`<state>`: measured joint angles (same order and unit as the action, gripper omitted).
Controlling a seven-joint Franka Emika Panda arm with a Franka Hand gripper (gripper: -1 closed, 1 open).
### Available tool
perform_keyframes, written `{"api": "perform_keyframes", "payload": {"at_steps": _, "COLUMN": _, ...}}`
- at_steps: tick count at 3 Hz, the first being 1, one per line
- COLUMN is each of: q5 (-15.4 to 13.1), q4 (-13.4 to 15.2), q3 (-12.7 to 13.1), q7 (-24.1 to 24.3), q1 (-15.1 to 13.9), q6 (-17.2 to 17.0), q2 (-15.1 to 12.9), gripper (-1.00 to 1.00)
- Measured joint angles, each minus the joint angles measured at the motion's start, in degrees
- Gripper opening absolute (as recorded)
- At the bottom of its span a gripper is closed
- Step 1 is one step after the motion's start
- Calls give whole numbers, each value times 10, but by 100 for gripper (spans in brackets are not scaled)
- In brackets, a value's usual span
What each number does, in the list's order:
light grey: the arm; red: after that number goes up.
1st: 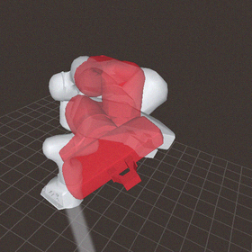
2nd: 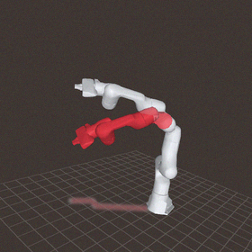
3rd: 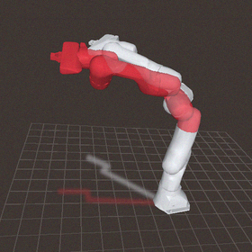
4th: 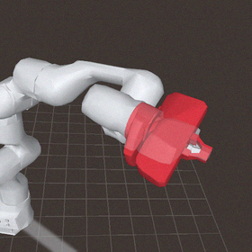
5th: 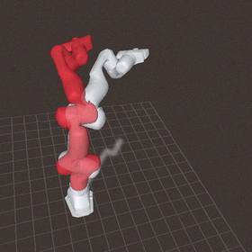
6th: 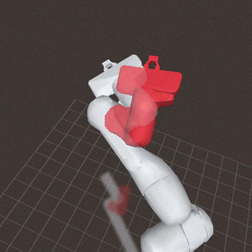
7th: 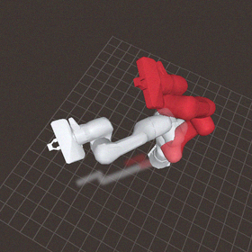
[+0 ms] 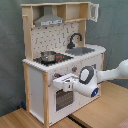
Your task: Play with the kitchen
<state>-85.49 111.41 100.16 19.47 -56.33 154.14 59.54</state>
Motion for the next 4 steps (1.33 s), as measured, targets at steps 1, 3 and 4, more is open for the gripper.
{"api": "perform_keyframes", "payload": {"at_steps": 1, "q5": 0, "q4": 1, "q3": 0, "q7": -35, "q1": 0, "q6": 0, "q2": 0, "gripper": -100}}
{"api": "perform_keyframes", "payload": {"at_steps": 3, "q5": 12, "q4": 11, "q3": -2, "q7": -51, "q1": 20, "q6": -2, "q2": -7, "gripper": 100}}
{"api": "perform_keyframes", "payload": {"at_steps": 4, "q5": 20, "q4": 47, "q3": -24, "q7": -50, "q1": 62, "q6": -3, "q2": -16, "gripper": 100}}
